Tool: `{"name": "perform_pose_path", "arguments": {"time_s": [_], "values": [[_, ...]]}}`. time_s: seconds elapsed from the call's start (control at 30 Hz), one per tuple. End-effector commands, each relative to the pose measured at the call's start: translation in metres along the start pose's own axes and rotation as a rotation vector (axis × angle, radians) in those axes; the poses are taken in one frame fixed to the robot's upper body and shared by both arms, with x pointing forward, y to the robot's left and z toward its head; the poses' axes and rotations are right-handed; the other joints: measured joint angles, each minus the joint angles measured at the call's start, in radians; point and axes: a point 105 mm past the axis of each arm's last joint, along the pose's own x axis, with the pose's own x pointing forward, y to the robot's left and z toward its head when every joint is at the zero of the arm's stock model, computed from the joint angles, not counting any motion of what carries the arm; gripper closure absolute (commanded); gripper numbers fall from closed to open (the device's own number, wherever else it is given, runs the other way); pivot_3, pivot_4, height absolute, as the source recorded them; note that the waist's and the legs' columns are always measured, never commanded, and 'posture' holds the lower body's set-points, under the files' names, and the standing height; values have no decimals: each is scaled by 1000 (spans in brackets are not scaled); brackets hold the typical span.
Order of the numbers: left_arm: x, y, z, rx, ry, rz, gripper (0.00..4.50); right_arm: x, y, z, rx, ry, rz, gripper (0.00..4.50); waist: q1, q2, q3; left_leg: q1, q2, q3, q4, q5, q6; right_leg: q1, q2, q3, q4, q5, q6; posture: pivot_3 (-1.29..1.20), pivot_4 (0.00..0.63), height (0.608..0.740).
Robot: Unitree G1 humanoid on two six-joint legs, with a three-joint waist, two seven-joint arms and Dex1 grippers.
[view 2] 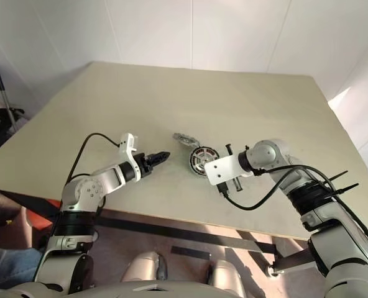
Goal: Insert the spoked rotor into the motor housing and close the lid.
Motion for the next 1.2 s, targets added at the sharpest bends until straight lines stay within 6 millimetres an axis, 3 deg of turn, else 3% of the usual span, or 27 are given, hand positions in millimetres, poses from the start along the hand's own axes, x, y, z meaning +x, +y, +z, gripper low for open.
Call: {"name": "perform_pose_path", "arguments": {"time_s": [0.03, 0.13, 0.23, 0.37, 0.47, 0.6, 0.7, 0.9, 1.07, 1.2], "values": [[-2, -8, 12, 29, -47, -18, 1735, -1, 6, -21, 31, 90, 23, 4482, 0, 0, 0, 1, 0, 0, 0, 0, 0, 1, 0, 0, 0, 0, 0, 0, 0, 740], [-1, -7, 10, 25, -45, -15, 1735, -6, 4, -20, 50, 76, 3, 4482, 0, 0, 0, 6, 0, 0, 1, 0, -1, 6, 0, 0, -1, 0, 1, 0, 0, 740], [-1, -6, 8, 21, -44, -10, 1735, -18, -5, -6, 132, -2, -37, 4482, 2, 0, 0, 6, 0, 0, 1, 1, -1, 8, 0, 0, -2, -4, 6, 0, 0, 740], [-2, -5, 5, 16, -39, -6, 1735, -41, -27, 24, 393, -193, -87, 4482, 2, 1, 1, 1, 0, 0, 1, 1, -1, 5, 0, 0, -1, 0, 0, 0, 0, 740], [-2, -5, 3, 14, -35, -5, 1735, -53, -38, 42, 543, -278, -89, 4482, 2, 1, 1, -10, 1, 0, 0, 3, 4, -7, 0, 0, 1, 0, 0, 0, 0, 740], [-3, -5, 0, 12, -28, -2, 1735, -56, -49, 66, 816, -366, -76, 4482, 4, 2, 1, -25, 2, 0, 3, 3, 3, -25, 1, 0, 10, -1, -2, 0, 0, 740], [-4, -4, -2, 12, -25, 2, 1735, -56, -55, 84, 1025, -428, -21, 4482, 9, 2, 1, -28, 4, 0, 3, 4, 1, -29, 2, -1, 13, -2, -4, 0, 0, 740], [-11, -1, -4, 18, -18, 19, 1735, -32, -73, 68, 1475, -351, -84, 4482, 8, 2, 1, -21, 5, 0, 3, 7, -10, -24, 3, -1, 14, -2, -5, 0, 0, 740], [-15, 1, -7, 26, -7, 32, 1735, -15, -82, 53, 1627, -279, -201, 4482, 13, 2, 1, -14, 4, 0, 1, 9, -15, -16, 2, 0, 12, -3, -4, 0, 0, 740], [-17, 1, -9, 28, -4, 35, 1735, -8, -88, 51, 1702, -267, -236, 4482, 11, 2, 1, -12, 3, 0, -5, 11, -18, -17, 3, 0, 11, -3, -4, 0, 0, 740]]}}
